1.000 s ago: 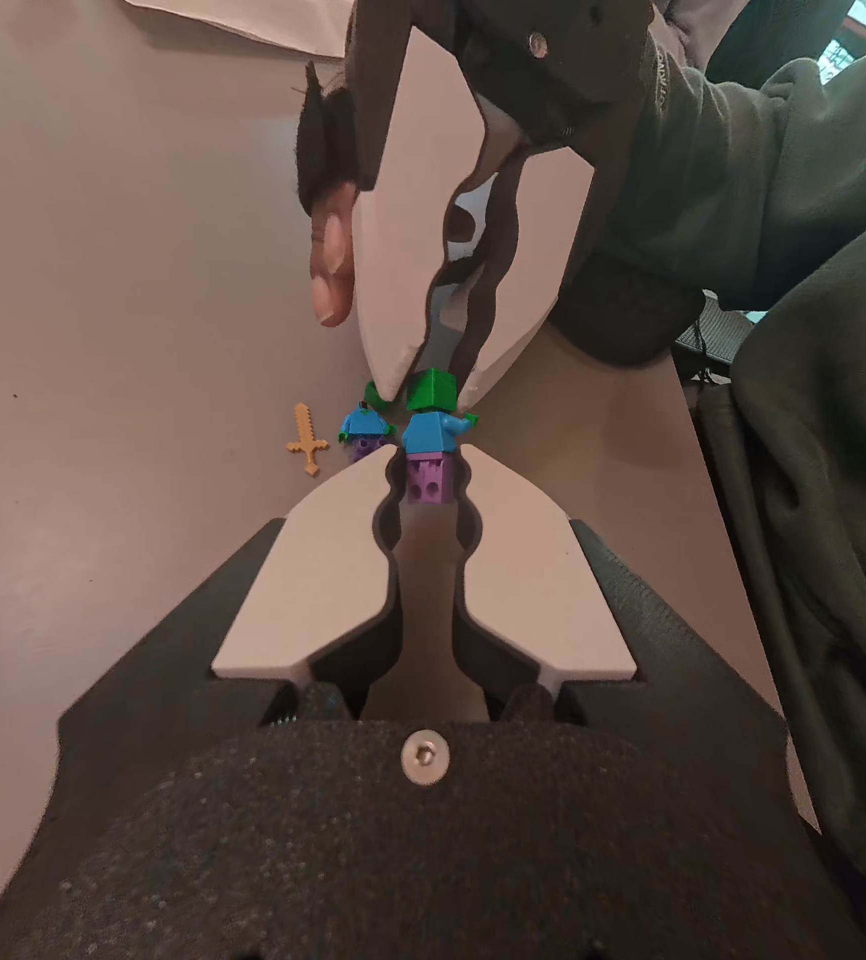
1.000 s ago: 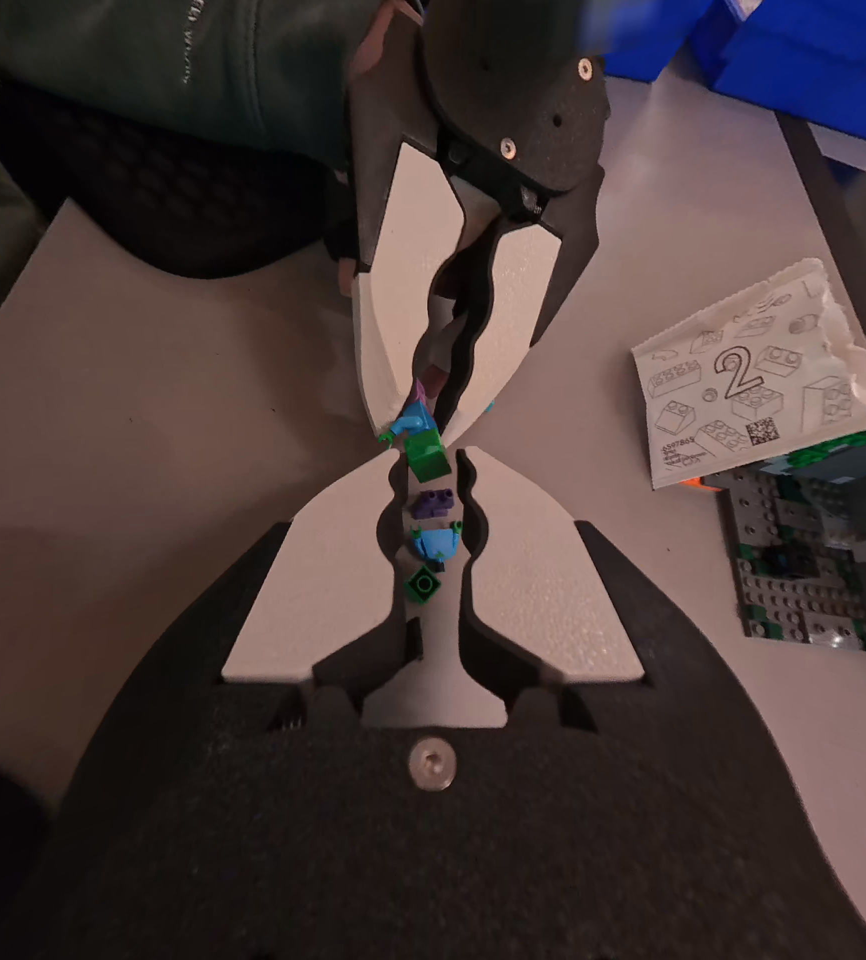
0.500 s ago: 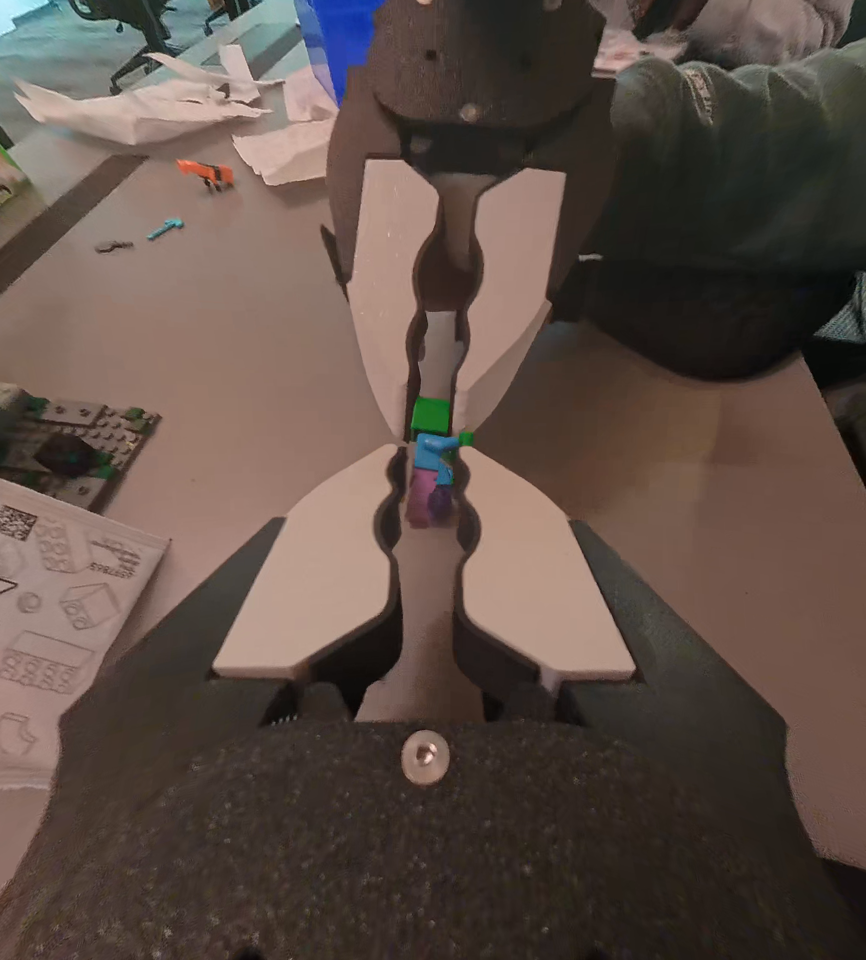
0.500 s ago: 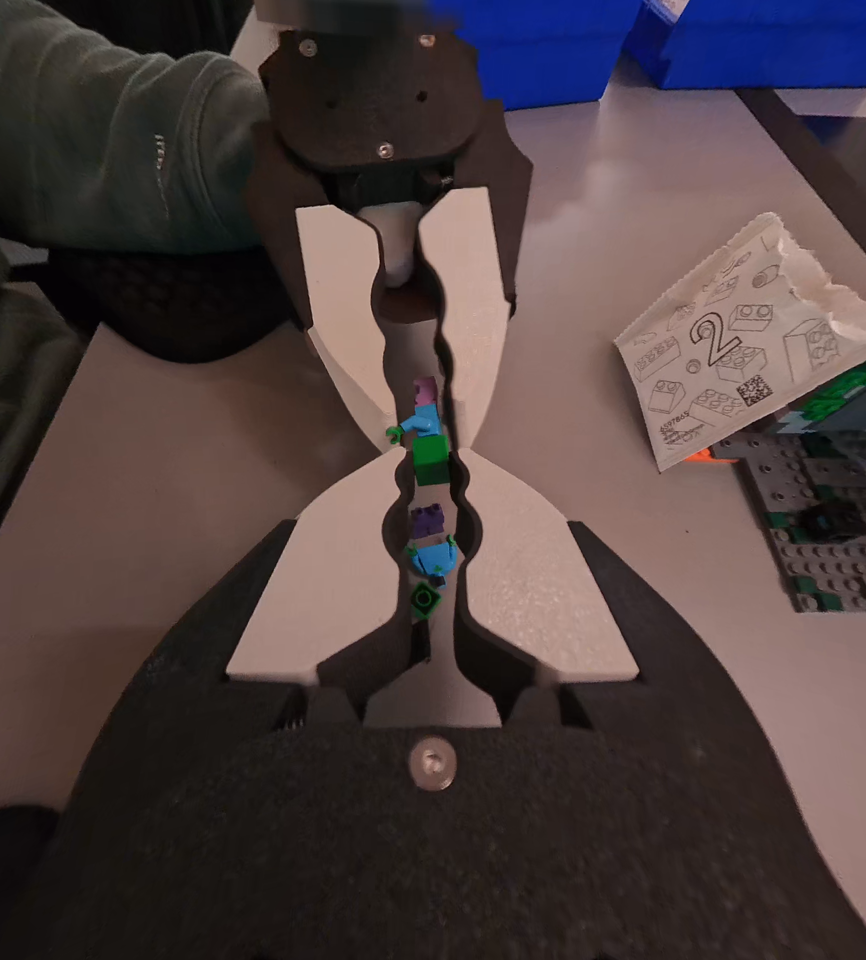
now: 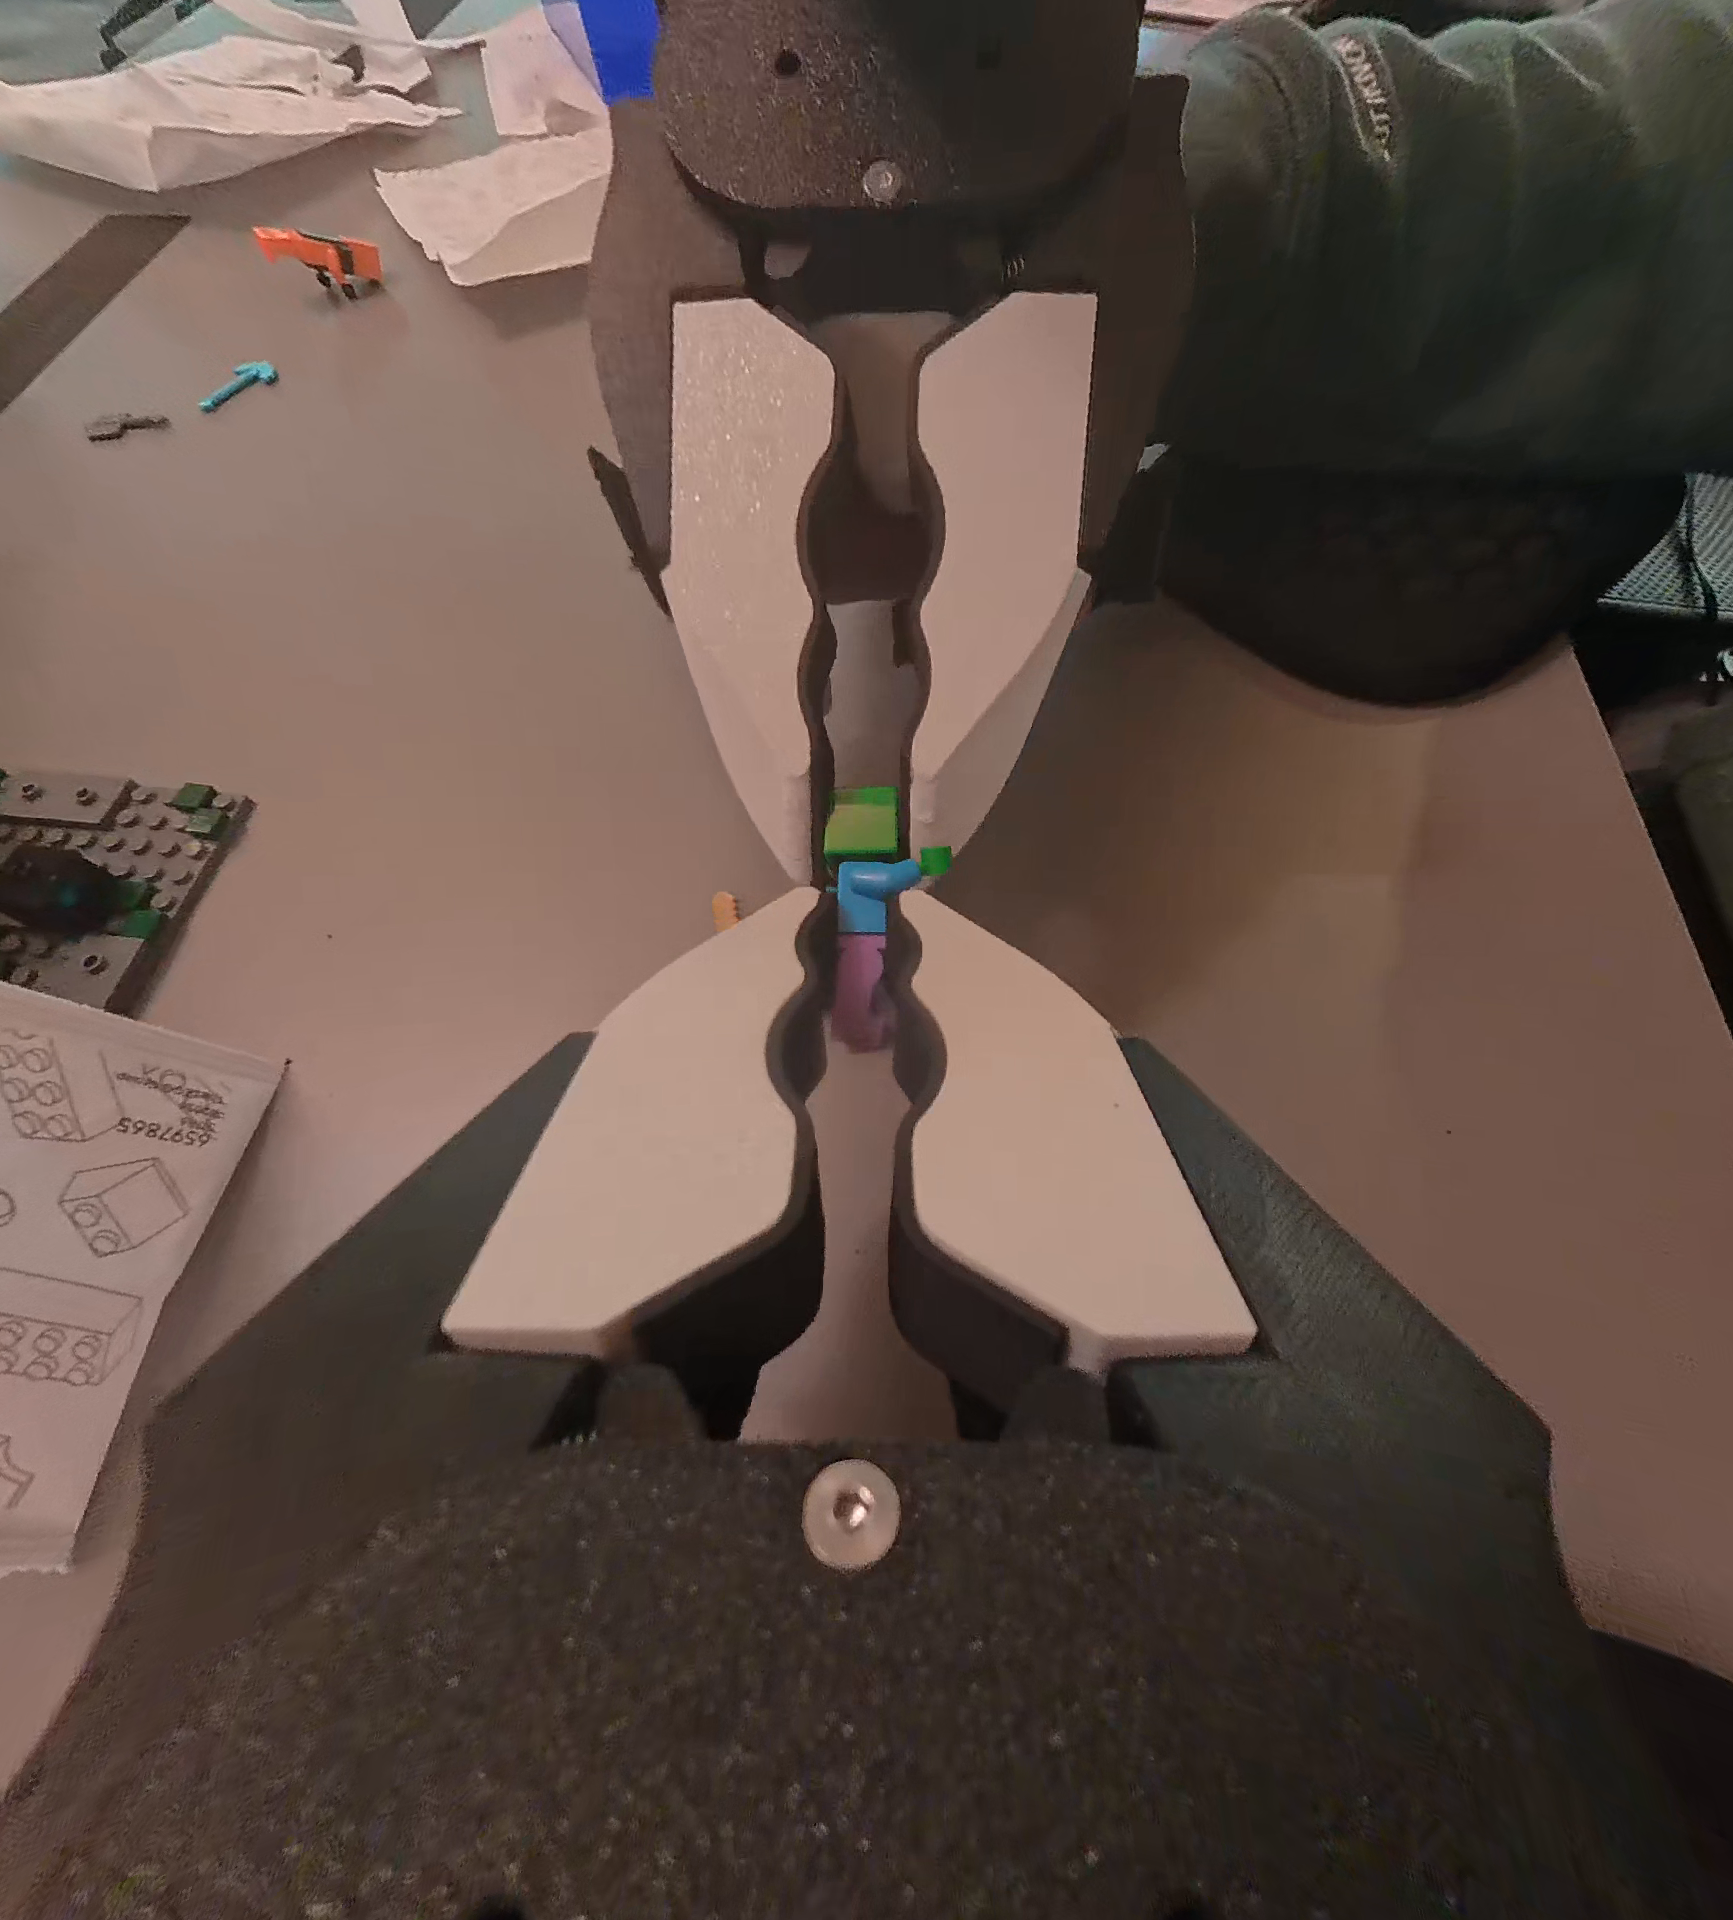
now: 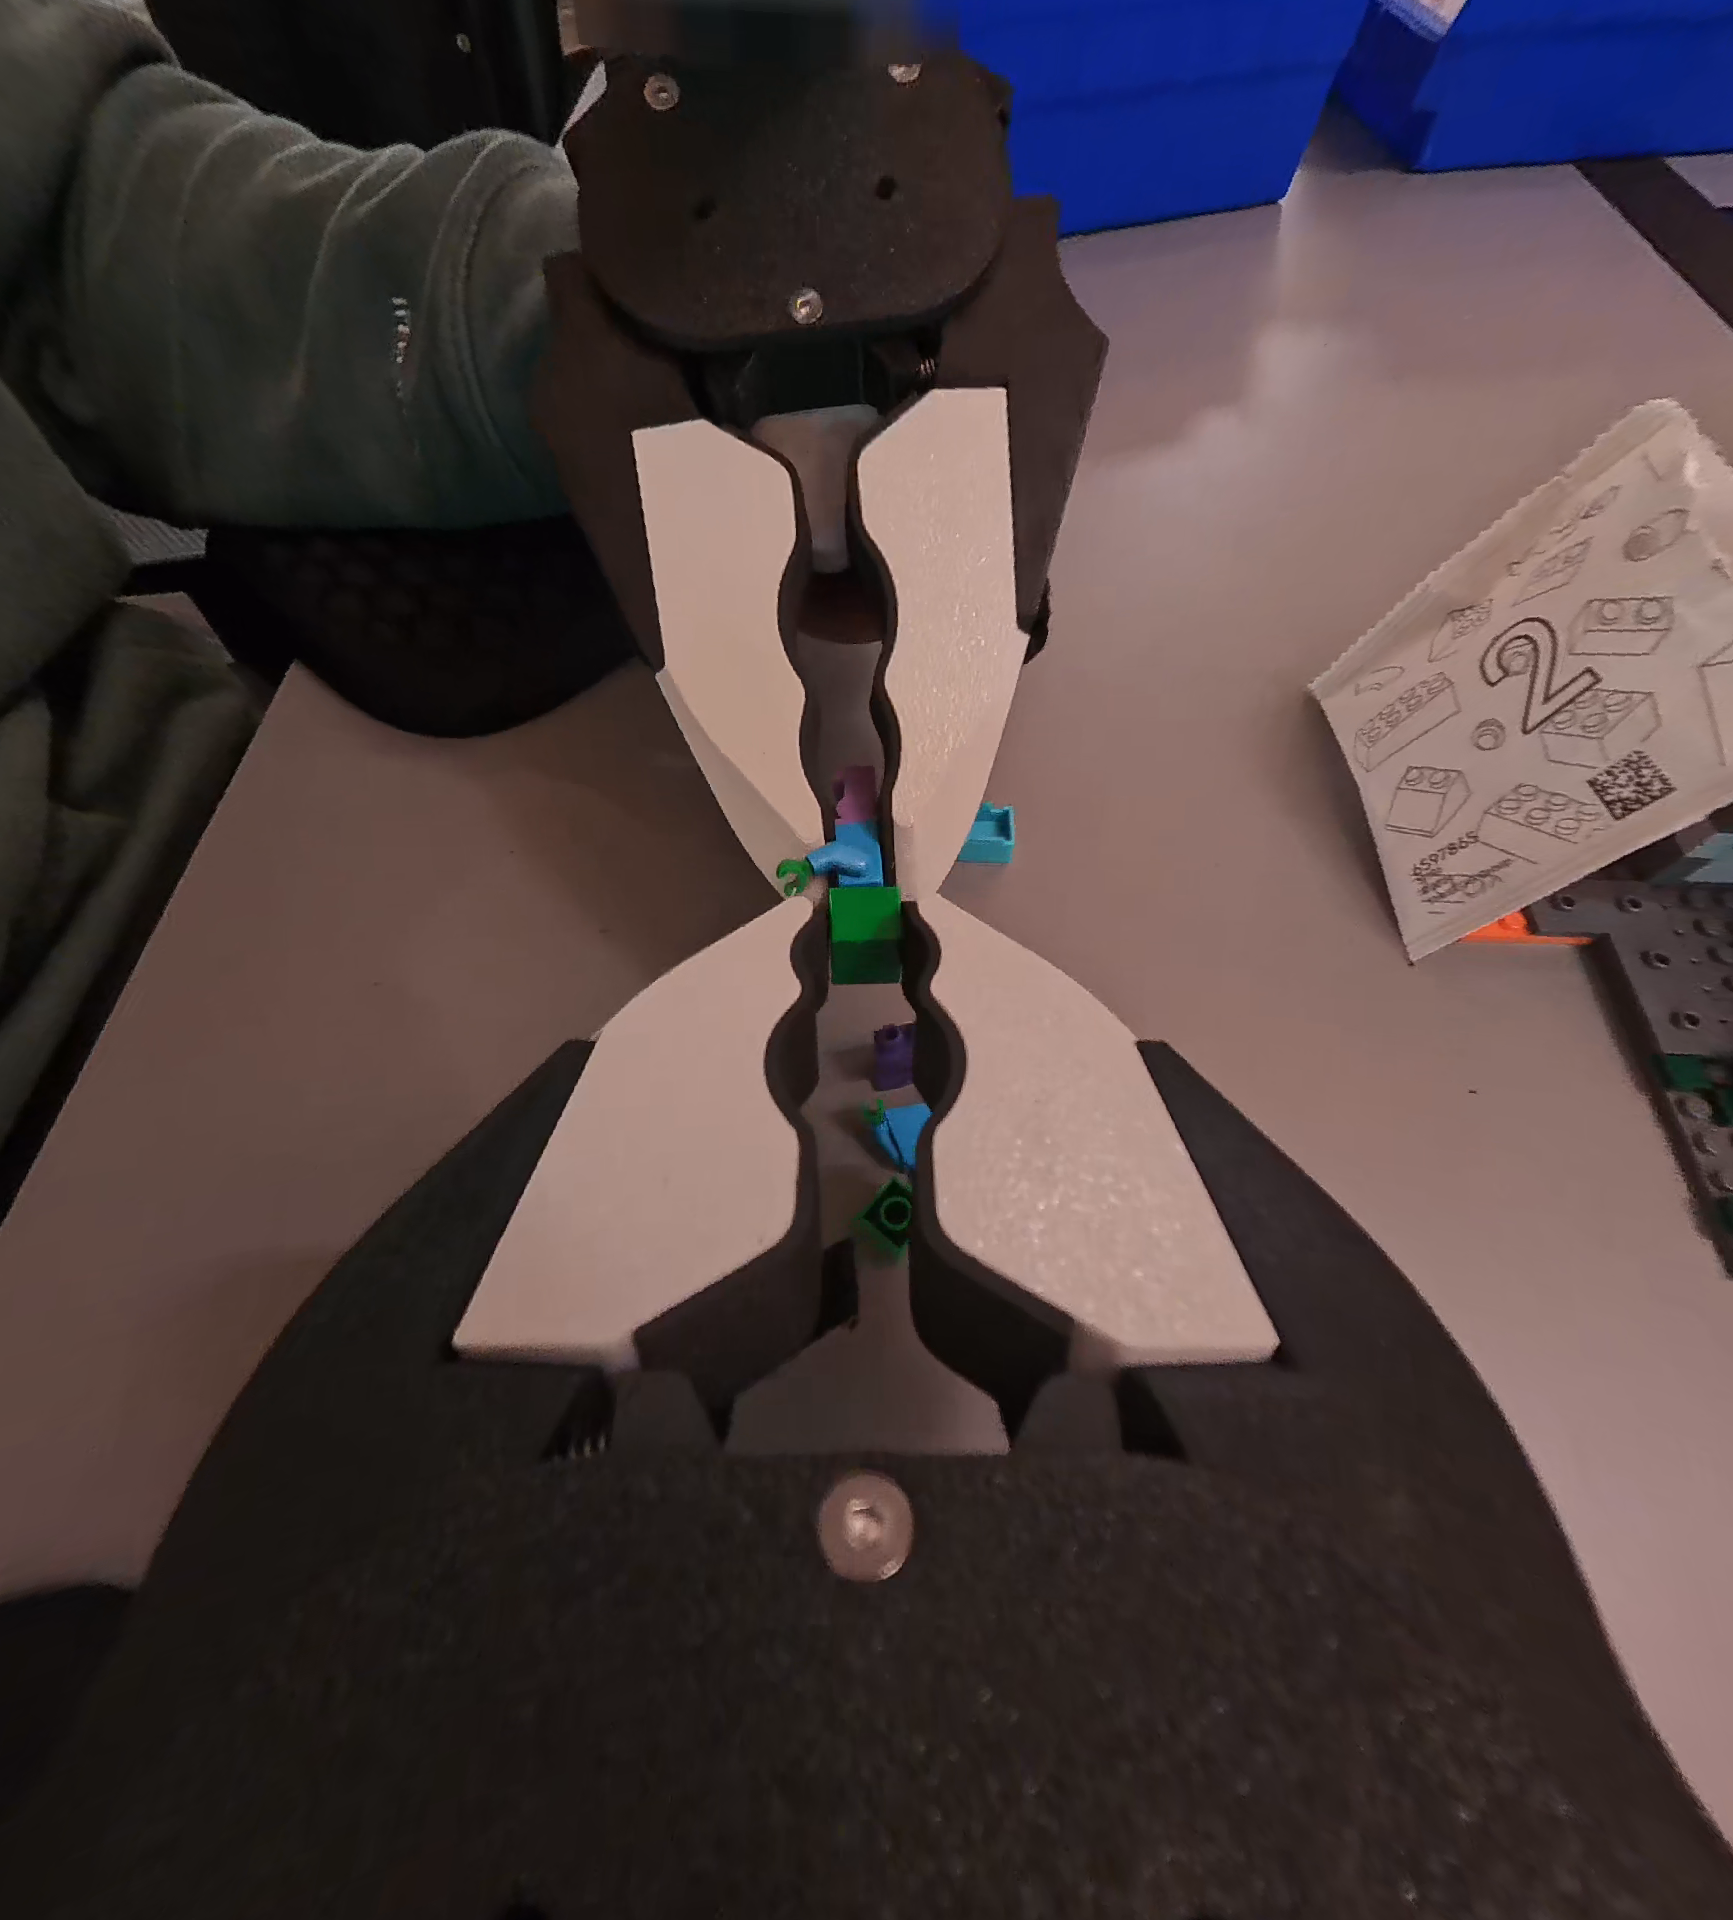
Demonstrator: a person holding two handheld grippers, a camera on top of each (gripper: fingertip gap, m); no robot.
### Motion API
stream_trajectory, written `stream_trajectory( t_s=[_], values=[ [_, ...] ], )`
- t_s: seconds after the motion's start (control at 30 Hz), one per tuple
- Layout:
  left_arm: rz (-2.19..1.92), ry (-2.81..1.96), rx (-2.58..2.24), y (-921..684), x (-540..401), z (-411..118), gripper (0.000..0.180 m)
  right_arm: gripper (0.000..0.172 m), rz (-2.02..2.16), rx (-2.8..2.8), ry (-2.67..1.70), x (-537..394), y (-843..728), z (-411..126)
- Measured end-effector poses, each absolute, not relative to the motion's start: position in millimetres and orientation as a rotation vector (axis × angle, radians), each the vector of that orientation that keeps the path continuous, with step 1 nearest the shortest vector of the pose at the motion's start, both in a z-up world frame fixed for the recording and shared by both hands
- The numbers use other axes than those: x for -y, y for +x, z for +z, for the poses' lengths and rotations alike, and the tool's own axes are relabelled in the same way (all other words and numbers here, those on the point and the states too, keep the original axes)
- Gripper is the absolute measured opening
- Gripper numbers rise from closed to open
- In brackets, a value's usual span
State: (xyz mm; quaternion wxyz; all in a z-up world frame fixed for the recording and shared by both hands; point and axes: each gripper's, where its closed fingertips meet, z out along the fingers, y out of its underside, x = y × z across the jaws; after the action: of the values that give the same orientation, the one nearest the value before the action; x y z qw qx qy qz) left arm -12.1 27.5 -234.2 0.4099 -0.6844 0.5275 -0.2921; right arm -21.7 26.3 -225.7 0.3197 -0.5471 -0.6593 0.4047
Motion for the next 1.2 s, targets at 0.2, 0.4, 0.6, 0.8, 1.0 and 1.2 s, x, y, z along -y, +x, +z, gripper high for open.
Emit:
stream_trajectory(
  t_s=[0.2, 0.4, 0.6, 0.8, 1.0, 1.2],
  values=[
    [-0.798, -1.7, -1.321, -8, -24, -229, 0.008, 0.012, 1.098, 1.761, -1.432, -22, -17, -221],
    [-0.846, -1.674, -1.299, -6, -21, -219, 0.009, 0.012, 1.177, 1.759, -1.409, -20, -14, -212],
    [-0.907, -1.665, -1.248, -5, -24, -212, 0.009, 0.012, 1.226, 1.735, -1.405, -23, -14, -205],
    [-0.942, -1.653, -1.201, -4, -29, -205, 0.009, 0.012, 1.258, 1.711, -1.399, -27, -12, -199],
    [-0.978, -1.601, -1.12, -3, -34, -187, 0.009, 0.012, 1.302, 1.651, -1.364, -32, -10, -183],
    [-1.018, -1.582, -1.081, -2, -36, -180, 0.009, 0.012, 1.338, 1.621, -1.343, -34, -8, -176]
  ],
)
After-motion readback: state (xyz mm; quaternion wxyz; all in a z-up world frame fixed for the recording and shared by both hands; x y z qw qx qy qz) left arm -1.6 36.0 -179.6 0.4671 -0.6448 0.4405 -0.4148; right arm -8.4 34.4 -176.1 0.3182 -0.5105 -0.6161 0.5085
